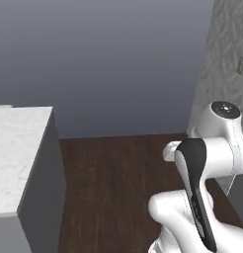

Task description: Take the strawberry from the fridge and place it on top of the pancake, located on the dining counter.

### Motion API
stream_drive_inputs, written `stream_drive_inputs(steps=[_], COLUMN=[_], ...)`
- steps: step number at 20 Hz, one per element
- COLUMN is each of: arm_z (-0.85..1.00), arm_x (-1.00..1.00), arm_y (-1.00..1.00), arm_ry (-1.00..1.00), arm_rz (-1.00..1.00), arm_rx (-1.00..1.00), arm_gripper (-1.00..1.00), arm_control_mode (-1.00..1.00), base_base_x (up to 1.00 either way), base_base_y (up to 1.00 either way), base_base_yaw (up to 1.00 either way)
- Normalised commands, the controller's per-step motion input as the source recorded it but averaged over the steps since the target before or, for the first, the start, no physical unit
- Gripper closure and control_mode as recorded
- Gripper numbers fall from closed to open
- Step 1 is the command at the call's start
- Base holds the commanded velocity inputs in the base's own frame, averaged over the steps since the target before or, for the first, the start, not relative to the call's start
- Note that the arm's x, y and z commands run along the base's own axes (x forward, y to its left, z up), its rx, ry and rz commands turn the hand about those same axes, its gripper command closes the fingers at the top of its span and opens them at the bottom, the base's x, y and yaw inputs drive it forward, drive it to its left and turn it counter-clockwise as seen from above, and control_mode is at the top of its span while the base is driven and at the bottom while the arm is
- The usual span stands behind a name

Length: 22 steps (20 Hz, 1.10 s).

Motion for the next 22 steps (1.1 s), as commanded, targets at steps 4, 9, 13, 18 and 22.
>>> stream_drive_inputs(steps=[4, 9, 13, 18, 22], arm_z=[0.00, 0.00, 0.00, 0.00, 0.00], arm_x=[0.00, 0.00, 0.00, 0.00, 0.00], arm_y=[0.00, 0.00, 0.00, 0.00, 0.00], arm_ry=[0.00, 0.00, 0.00, 0.00, 0.00], arm_rz=[0.00, 0.00, 0.00, 0.00, 0.00], arm_rx=[0.00, 0.00, 0.00, 0.00, 0.00], arm_gripper=[1.00, 1.00, 1.00, 1.00, 1.00], arm_control_mode=[1.00, 1.00, 1.00, 1.00, 1.00], base_base_x=[1.00, 1.00, 1.00, 1.00, 1.00], base_base_y=[0.37, 0.48, 0.42, 0.12, 0.02], base_base_yaw=[-0.01, -0.02, 0.00, 0.00, 0.17])
